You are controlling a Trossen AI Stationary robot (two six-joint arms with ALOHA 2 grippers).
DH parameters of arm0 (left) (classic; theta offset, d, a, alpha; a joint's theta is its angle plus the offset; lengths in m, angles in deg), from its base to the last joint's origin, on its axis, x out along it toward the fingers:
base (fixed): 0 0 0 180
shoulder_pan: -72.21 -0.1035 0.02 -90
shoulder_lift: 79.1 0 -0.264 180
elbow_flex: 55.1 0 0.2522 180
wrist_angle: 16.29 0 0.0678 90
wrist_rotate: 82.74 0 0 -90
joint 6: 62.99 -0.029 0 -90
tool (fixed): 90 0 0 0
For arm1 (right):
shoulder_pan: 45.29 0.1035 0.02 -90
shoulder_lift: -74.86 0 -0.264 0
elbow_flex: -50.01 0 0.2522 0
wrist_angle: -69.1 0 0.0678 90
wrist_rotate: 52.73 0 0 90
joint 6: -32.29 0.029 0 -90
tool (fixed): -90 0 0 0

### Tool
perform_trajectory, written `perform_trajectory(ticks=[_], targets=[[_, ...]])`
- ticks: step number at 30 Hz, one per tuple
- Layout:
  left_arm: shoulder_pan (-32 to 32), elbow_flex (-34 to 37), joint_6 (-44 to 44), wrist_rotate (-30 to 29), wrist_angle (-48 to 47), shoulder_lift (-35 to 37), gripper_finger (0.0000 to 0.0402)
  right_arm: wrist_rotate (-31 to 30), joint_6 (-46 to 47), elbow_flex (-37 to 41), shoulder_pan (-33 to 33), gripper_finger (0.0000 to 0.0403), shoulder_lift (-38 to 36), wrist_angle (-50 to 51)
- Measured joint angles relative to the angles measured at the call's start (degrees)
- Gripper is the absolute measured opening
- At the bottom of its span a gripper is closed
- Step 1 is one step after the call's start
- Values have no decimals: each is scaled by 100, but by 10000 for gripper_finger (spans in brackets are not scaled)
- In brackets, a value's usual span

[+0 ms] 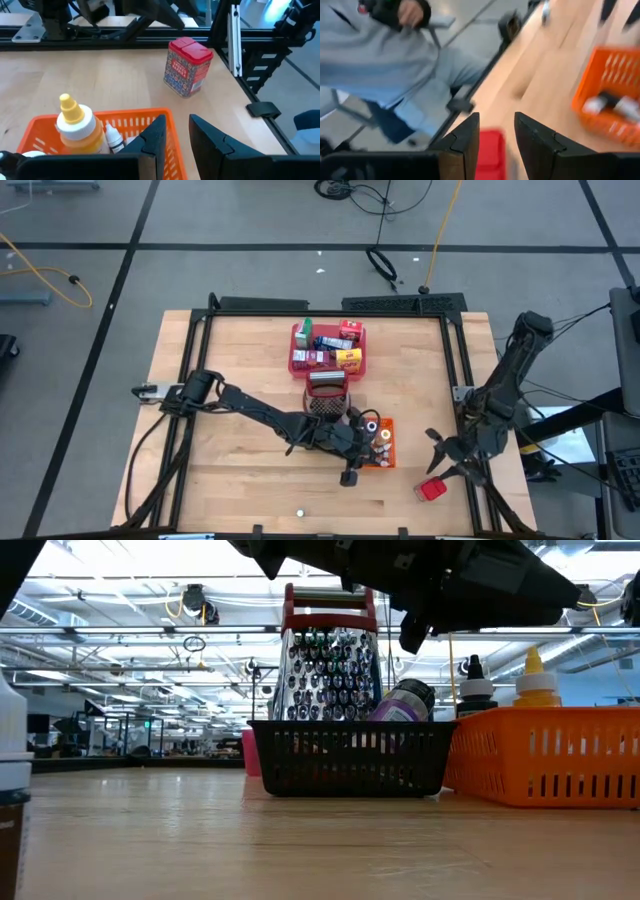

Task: Pick & Place Kitchen Items
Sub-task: Put the red seasoning can into the black bin

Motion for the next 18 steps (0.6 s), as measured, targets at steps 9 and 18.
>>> perform_trajectory(ticks=[9,18], targets=[[-3,0,392,-407,11,0,85,607,813,-195,409,83,58,359],[-9,0,612,-772,405,0,85,786,826,-1418,713,49,699,1291]])
